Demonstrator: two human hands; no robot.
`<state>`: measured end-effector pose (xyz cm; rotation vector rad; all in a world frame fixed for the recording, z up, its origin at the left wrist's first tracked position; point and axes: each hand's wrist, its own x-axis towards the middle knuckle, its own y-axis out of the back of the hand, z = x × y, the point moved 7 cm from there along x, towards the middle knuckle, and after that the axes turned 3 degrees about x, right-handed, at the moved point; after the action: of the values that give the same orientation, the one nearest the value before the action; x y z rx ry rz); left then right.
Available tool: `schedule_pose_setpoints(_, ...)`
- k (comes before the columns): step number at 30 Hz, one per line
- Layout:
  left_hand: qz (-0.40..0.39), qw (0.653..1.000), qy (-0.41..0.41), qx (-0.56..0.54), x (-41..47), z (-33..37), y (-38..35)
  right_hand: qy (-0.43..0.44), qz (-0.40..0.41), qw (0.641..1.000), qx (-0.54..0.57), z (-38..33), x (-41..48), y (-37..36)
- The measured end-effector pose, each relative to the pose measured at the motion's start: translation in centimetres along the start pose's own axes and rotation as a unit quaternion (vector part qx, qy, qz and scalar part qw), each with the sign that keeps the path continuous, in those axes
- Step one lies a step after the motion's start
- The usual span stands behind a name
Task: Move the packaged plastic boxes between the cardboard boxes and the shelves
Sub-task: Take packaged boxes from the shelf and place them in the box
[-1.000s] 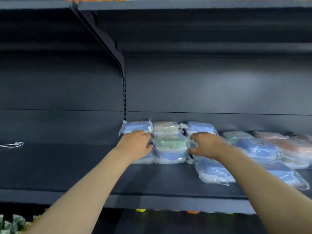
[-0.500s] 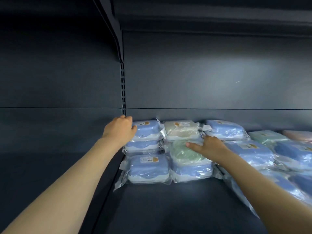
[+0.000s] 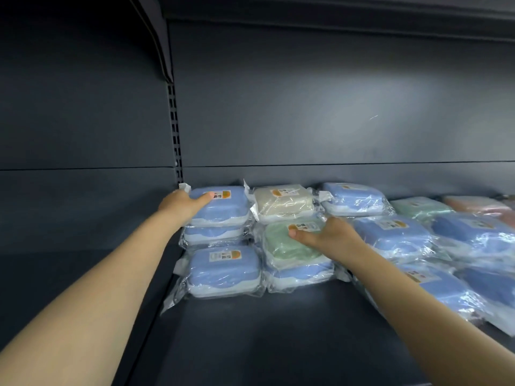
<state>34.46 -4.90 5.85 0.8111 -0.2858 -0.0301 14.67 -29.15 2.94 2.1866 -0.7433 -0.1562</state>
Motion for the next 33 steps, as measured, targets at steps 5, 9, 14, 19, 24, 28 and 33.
schedule_pose_setpoints(5, 0.049, 0.988, 0.022, -0.143, -0.8, -1.3, 0.5, -0.003, 0.06, 0.998, 0.002, 0.6, -0.3, 0.2)
schedule_pose_setpoints(9, 0.102, 0.967, 0.037, -0.232, -2.4, -2.3, 1.5, 0.016, 0.094, 0.995, 0.037, 0.2, -1.8, 0.5)
schedule_pose_setpoints(14, 0.156, 0.944, 0.035, -0.288, -5.3, -2.7, 3.0, 0.015, 0.123, 0.988, 0.095, -0.2, -3.9, 1.1)
schedule_pose_setpoints(19, 0.158, 0.945, 0.05, -0.283, -9.4, -3.3, 4.3, 0.008, 0.123, 0.987, 0.103, 0.2, -5.9, 1.7)
schedule_pose_setpoints(24, 0.168, 0.937, 0.057, -0.302, -15.3, -2.6, 5.5, 0.026, 0.106, 0.979, 0.172, 1.6, -9.1, 3.6)
schedule_pose_setpoints(28, 0.166, 0.927, 0.062, -0.331, -22.0, -1.3, 5.4, 0.057, 0.088, 0.967, 0.232, 4.0, -12.4, 5.6)
schedule_pose_setpoints(33, 0.151, 0.922, 0.057, -0.351, -32.8, 0.6, 3.0, 0.084, 0.04, 0.951, 0.295, 9.3, -18.3, 8.5)
